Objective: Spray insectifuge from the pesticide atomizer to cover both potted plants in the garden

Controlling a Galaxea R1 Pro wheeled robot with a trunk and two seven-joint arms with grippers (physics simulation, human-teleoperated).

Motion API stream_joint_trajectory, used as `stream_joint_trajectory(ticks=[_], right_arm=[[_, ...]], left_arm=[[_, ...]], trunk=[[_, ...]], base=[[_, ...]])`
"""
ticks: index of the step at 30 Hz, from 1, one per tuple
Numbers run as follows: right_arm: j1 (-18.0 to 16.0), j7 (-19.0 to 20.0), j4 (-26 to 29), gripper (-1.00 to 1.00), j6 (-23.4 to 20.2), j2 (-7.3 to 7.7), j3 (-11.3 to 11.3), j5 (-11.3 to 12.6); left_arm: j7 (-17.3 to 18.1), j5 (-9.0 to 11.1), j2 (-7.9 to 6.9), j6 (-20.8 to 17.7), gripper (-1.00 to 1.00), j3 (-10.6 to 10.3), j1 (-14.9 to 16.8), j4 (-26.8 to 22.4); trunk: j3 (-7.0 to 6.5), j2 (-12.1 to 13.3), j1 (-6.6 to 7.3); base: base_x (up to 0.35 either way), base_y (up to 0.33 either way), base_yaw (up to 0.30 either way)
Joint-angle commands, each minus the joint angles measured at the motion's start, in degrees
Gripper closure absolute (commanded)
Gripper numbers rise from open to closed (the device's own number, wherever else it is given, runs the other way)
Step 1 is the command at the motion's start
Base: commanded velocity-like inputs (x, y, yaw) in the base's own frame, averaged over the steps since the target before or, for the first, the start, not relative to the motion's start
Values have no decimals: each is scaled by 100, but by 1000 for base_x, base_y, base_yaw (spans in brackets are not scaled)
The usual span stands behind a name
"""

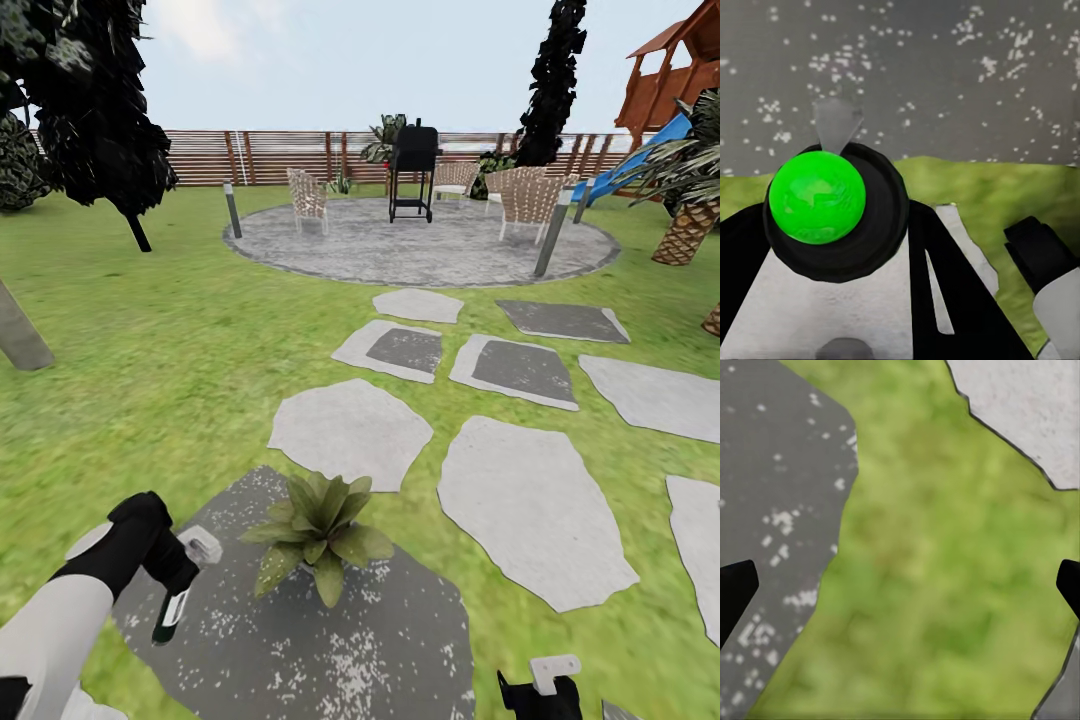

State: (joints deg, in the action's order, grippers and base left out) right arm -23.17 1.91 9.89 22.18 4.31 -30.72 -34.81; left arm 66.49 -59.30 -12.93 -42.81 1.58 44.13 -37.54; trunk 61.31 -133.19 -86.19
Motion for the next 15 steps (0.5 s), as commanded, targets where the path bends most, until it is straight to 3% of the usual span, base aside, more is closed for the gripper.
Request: stream_joint_trajectory(ticks=[1,8,12,15], right_arm=[[-4,20,-4,-100,24,0,-48,-35],[-4,20,-4,-100,24,-2,-48,-35],[-5,20,-4,-100,24,6,-48,-33],[-9,20,-4,-100,24,1,-48,-35]], left_arm=[[39,-37,-1,-44,100,17,-5,9],[-156,-29,86,-87,100,17,82,-9],[-195,-21,125,-786,100,-21,387,26],[-197,-33,99,-706,100,-33,341,78]], trunk=[[5,-2,1],[5,-2,1],[5,-2,1],[5,-2,1]], base=[[0,0,0],[0,0,0],[0,0,0],[0,0,0]])
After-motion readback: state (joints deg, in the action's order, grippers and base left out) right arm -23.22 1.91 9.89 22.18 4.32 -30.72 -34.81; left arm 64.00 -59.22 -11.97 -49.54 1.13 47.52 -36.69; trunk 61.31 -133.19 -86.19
